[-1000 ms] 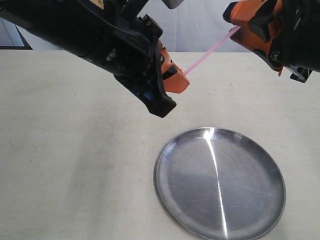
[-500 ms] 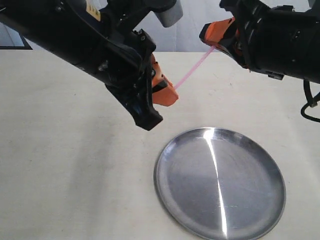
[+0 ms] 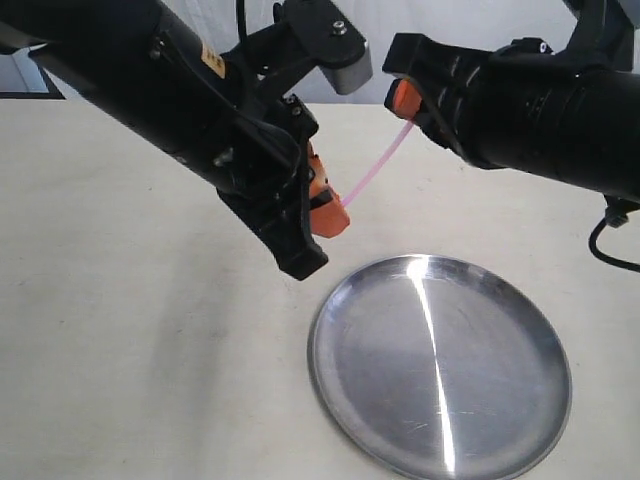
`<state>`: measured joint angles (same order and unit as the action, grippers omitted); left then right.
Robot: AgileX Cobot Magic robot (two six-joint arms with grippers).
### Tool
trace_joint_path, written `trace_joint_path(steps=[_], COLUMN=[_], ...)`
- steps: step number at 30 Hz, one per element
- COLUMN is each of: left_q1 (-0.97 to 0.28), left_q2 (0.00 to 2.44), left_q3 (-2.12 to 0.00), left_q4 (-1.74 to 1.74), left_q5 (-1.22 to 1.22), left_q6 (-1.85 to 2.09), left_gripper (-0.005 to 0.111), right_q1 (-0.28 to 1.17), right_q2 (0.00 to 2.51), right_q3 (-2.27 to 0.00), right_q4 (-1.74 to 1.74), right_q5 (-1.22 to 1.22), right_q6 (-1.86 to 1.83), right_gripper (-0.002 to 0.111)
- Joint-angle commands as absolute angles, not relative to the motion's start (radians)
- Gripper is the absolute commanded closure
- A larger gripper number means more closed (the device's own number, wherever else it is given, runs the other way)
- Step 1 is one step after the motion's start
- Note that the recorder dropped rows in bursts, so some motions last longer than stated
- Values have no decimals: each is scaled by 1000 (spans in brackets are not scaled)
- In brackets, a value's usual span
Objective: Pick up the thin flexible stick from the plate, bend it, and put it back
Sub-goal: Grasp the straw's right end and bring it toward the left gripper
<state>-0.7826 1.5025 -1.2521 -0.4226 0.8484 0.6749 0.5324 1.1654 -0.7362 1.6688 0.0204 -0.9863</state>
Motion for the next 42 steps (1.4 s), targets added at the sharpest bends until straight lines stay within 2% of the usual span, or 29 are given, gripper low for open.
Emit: trace_joint_path(steps=[1,19,42], left_q1=[-788,-788,-758], left_q2=[1503,1503,1503], left_q3=[-1260,-1260,-1260], left_q4=[-451,-425,-384], left_q5=[778,727,682], left_q6=[670,654,575], left_gripper=[107,107,107], right_q1=[579,712,711], right_q2=[1203,1312,1371], right_q3=[-733,-733,-733], right_q4=[1638,1593,1601], right_q5=[0,-181,-189], right_q6=[-1001,-1026,-1026], right_gripper=[109,109,109])
